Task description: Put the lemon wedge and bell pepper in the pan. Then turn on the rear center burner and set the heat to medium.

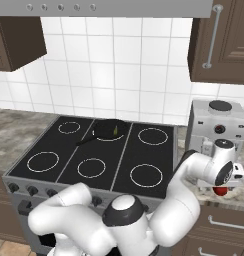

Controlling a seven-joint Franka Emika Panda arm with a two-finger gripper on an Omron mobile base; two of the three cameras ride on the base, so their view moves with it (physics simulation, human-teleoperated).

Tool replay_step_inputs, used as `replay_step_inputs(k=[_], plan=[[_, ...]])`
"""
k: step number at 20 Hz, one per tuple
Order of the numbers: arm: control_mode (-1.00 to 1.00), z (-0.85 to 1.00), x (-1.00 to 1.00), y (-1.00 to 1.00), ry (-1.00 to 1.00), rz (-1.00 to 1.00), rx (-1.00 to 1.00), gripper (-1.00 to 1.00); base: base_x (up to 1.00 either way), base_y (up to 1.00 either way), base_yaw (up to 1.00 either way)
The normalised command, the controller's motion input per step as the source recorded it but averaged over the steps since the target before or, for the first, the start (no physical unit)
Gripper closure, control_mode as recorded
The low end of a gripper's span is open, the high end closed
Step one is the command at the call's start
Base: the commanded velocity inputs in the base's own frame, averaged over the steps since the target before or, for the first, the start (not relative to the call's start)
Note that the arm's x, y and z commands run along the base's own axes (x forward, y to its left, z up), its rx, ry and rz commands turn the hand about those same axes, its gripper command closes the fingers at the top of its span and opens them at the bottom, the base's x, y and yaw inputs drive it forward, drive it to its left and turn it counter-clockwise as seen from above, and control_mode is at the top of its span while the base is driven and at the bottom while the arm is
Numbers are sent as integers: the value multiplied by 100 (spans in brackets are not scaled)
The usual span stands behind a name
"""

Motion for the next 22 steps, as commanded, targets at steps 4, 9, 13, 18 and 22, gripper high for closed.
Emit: replay_step_inputs(k=[4,9,13,18,22], plan=[[-100,-10,17,-14,0,0,0,-100,0,0,0],[-100,-11,9,-10,0,0,0,-100,0,0,0],[-100,-22,1,0,2,0,-1,-100,0,0,0],[-100,-16,1,0,1,0,0,-100,0,0,0],[-100,-15,2,0,3,0,0,100,0,0,0]])
